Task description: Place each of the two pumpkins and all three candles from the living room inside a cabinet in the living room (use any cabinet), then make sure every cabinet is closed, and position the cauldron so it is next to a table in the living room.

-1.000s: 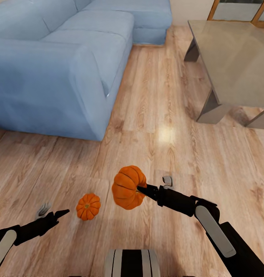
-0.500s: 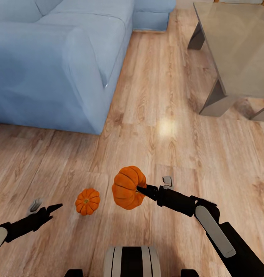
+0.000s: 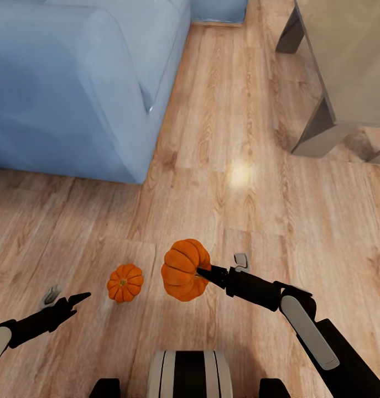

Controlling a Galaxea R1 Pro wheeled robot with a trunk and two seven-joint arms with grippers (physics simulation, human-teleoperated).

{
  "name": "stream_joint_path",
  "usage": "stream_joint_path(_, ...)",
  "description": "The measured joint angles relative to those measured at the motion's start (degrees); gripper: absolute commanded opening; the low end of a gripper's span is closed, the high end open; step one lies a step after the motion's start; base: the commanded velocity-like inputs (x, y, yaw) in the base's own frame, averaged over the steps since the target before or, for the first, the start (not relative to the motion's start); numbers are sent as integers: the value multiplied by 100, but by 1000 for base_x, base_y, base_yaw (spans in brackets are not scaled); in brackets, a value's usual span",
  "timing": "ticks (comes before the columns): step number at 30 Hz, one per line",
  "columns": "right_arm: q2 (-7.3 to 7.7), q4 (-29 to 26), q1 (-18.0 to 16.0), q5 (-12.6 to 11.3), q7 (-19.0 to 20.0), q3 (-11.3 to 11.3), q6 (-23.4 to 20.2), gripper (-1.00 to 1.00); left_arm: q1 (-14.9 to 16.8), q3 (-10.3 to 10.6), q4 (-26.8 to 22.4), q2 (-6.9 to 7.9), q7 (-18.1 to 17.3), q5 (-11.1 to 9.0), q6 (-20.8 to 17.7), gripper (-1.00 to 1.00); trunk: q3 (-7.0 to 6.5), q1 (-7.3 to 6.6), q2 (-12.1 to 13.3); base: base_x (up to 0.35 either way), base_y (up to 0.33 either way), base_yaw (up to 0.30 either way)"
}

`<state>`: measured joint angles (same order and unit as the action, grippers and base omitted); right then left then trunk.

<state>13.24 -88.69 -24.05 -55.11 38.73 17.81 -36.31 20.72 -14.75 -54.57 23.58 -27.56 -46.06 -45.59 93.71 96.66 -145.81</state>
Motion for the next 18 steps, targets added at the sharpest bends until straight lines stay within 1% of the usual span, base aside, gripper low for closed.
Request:
stream_joint_path(7,0,-1,0,-5,-5,0,-4,-100,0,0,-1,4,-1,0,-2,100,0,0,0,0,-15,0)
stream_joint_path(10,-3,-3,1,4,-36,1,-6,-100,2,5,3,6,-2,-3,-7,100,0,0,0,0,-205,0)
stream_joint_path(15,-8,-1,0,1,-96,7,-8,-100,1,1,0,13,-1,-3,-8,100,0,0,0,0,-94,0)
stream_joint_path(18,-8,-2,1,4,-108,6,-8,-100,2,2,3,11,4,-1,-8,100,0,0,0,0,-201,0)
